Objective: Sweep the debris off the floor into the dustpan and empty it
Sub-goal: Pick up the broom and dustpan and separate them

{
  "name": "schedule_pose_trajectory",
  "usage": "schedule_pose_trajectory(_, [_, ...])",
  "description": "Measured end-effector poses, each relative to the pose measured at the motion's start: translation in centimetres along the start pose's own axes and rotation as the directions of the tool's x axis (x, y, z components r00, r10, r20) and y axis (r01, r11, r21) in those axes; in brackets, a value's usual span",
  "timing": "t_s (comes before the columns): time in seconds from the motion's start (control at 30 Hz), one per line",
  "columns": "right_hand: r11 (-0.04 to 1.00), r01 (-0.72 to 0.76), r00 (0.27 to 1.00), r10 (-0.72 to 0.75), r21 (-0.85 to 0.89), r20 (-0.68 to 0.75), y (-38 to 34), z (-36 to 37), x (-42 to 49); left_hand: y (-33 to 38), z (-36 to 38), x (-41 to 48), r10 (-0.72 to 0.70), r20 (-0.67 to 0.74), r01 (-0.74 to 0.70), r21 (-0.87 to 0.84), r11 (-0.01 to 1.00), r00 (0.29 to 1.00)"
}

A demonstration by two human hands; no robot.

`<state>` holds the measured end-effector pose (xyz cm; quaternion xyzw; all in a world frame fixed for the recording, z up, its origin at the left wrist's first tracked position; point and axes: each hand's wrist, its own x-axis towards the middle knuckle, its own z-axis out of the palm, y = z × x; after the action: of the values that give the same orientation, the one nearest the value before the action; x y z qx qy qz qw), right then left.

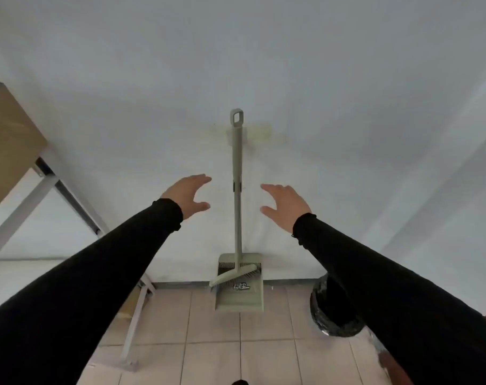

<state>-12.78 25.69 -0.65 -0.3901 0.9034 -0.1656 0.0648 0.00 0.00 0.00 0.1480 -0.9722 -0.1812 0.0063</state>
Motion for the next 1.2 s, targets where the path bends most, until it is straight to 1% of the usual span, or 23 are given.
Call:
schedule_pose_trajectory(0.03, [1.0, 0.017, 0.999, -0.016, 0.025, -0.046, -0.4, -0.2, 0.8, 0.2, -0.4, 1.1, 0.041, -0.043, -0.04, 0.008, 0.999, 0.998])
schedule_pose_trajectory(0.1, [0.999, 0.024, 0.994, -0.019, 0.049, -0.103, -1.3, -0.9, 1.9, 0.9, -1.5, 2.6, 0.07, -0.08, -0.069, 0.025, 0.997, 0.994])
schedule_pose_trajectory(0.17, [0.998, 0.039, 0.992, -0.032, 0.059, -0.121, -2.3, -1.4, 3.0, 1.7, -2.4, 4.3, 0.113, -0.087, -0.109, 0.046, 0.993, 0.99])
schedule_pose_trajectory(0.33, [0.994, 0.071, 0.982, -0.054, 0.088, -0.183, -3.5, -1.4, 5.3, 2.4, -2.9, 8.1, 0.219, -0.034, -0.207, 0.214, 0.955, 0.975])
schedule_pose_trajectory(0.43, [0.991, 0.082, 0.976, -0.059, 0.108, -0.208, -4.0, -1.3, 6.5, 2.9, -3.3, 9.7, 0.301, -0.003, -0.29, 0.262, 0.921, 0.954])
schedule_pose_trajectory(0.53, [0.977, 0.09, 0.971, -0.043, 0.195, -0.236, -4.5, -1.3, 7.5, 3.4, -3.5, 11.4, 0.383, -0.012, -0.361, 0.312, 0.879, 0.924])
schedule_pose_trajectory(0.67, [0.953, 0.105, 0.972, -0.038, 0.285, -0.232, -4.6, -1.4, 8.2, 4.1, -3.3, 13.1, 0.421, 0.021, -0.403, 0.337, 0.851, 0.907])
schedule_pose_trajectory(0.77, [0.924, 0.142, 0.967, -0.053, 0.356, -0.248, -4.1, -2.1, 7.7, 4.8, -4.3, 13.3, 0.491, 0.06, -0.476, 0.372, 0.797, 0.869])
schedule_pose_trajectory(0.87, [0.869, 0.186, 0.958, -0.057, 0.458, -0.281, -3.7, -3.6, 6.5, 6.0, -6.3, 12.4, 0.587, 0.069, -0.559, 0.41, 0.721, 0.807])
schedule_pose_trajectory(0.9, [0.844, 0.202, 0.956, -0.058, 0.497, -0.289, -3.7, -4.1, 6.1, 6.3, -7.0, 11.8, 0.597, 0.072, -0.568, 0.416, 0.71, 0.799])
schedule_pose_trajectory(0.93, [0.812, 0.209, 0.957, -0.056, 0.545, -0.283, -3.7, -4.4, 5.6, 6.7, -7.7, 11.2, 0.577, 0.092, -0.557, 0.419, 0.717, 0.811])
schedule_pose_trajectory(0.97, [0.773, 0.204, 0.964, -0.052, 0.6, -0.261, -3.7, -4.7, 5.2, 7.1, -8.2, 10.4, 0.528, 0.126, -0.527, 0.428, 0.734, 0.839])
schedule_pose_trajectory(1.07, [0.624, 0.146, 0.989, -0.072, 0.767, -0.13, -3.7, -4.2, 3.9, 7.6, -8.2, 8.3, 0.293, 0.272, -0.393, 0.474, 0.788, 0.916])
schedule_pose_trajectory(1.13, [0.506, 0.073, 0.996, -0.078, 0.86, -0.039, -3.6, -3.1, 3.2, 7.3, -6.6, 6.8, 0.158, 0.347, -0.313, 0.454, 0.834, 0.924])
schedule_pose_trajectory(1.2, [0.383, -0.048, 0.995, -0.067, 0.922, 0.08, -3.4, -1.6, 2.3, 7.1, -4.2, 5.2, 0.084, 0.413, -0.243, 0.351, 0.904, 0.907])
